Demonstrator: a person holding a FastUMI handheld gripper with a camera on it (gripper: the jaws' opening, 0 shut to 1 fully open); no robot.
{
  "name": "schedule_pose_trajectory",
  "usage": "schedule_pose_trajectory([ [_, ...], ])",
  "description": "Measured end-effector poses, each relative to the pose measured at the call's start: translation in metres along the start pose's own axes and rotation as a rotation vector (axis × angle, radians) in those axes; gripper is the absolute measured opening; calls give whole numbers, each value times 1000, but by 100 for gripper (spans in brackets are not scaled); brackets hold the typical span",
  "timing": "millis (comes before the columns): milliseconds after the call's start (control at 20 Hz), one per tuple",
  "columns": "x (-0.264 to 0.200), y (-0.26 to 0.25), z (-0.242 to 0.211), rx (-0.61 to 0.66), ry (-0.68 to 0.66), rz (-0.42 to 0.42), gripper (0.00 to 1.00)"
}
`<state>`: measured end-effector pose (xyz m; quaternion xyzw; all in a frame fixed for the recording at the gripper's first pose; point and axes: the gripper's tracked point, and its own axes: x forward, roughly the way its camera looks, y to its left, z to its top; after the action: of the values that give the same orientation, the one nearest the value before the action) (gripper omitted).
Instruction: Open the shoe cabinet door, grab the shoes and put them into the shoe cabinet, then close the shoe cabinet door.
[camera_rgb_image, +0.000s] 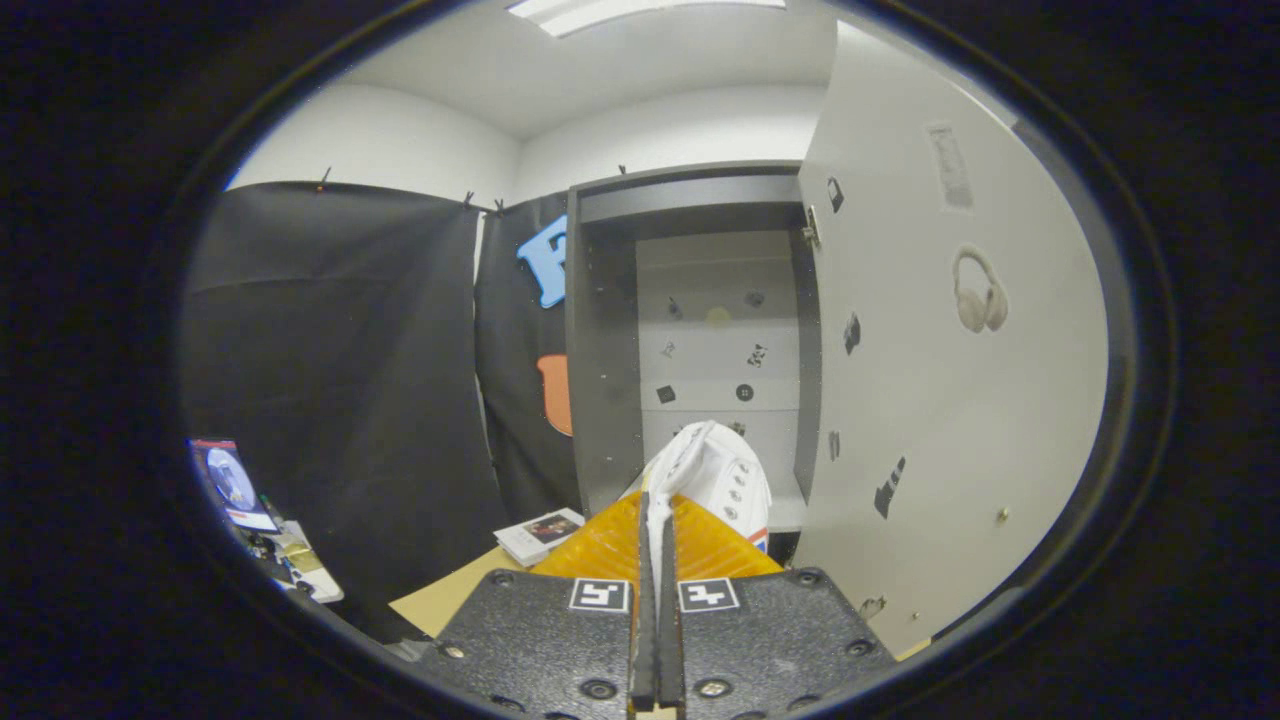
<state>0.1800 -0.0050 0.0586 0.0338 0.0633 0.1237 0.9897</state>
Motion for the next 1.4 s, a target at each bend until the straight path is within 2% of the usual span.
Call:
schedule_pose_trajectory([
  [200,27,-7,22,-23,6,-57,5],
  [500,120,-29,27,-86,48,-158,5],
  [750,201,-56,14,-117,92,-214,5],
  [1050,295,-103,-26,-99,148,-264,5],
  [1300,350,-133,-74,-226,187,-263,5],
  [1400,371,-136,-93,-225,213,-245,5],
])
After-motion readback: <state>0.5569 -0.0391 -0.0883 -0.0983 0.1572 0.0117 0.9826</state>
